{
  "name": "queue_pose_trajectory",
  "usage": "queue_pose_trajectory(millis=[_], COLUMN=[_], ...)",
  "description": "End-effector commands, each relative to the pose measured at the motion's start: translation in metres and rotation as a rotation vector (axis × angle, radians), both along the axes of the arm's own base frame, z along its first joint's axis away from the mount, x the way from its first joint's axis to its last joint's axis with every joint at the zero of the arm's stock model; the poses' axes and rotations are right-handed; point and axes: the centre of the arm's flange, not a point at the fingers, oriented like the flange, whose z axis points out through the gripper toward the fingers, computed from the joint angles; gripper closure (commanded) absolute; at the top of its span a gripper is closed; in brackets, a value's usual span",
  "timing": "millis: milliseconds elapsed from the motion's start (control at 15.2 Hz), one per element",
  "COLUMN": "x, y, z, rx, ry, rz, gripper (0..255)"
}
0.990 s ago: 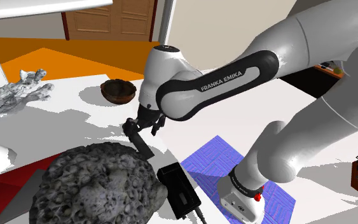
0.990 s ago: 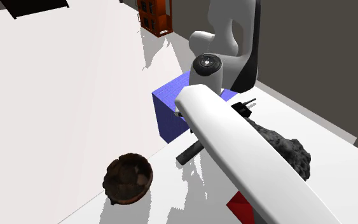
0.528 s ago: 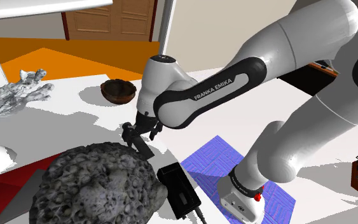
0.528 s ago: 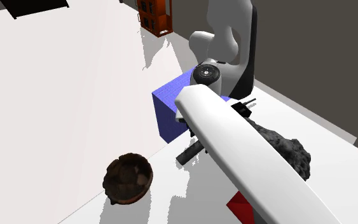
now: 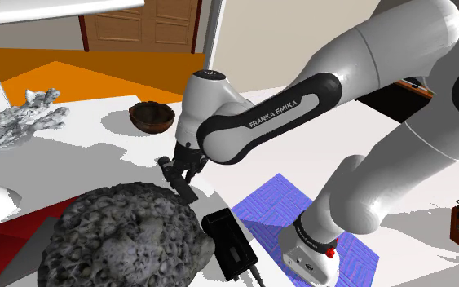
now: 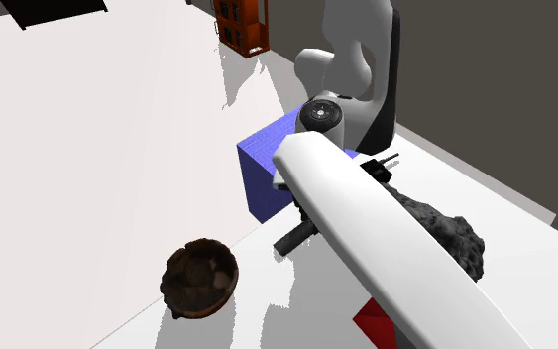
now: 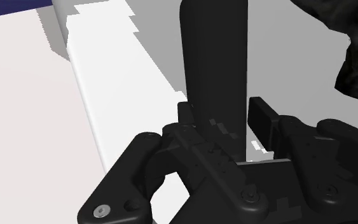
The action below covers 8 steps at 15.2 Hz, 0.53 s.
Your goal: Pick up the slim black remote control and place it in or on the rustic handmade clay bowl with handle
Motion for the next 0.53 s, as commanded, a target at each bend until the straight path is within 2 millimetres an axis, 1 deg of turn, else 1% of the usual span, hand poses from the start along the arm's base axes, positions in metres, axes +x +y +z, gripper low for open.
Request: queue_pose_trajectory(millis=[0, 396, 462], x=[-0.001, -0.001, -0.001], y=[0.002, 0.002, 0.002], z=[-0.0013, -0.0015, 0.0038], rx=[0.001, 0.001, 0.001], ry=[0.001, 0.001, 0.001], rz=[0.004, 0.004, 0.004], gripper=[255, 255, 255])
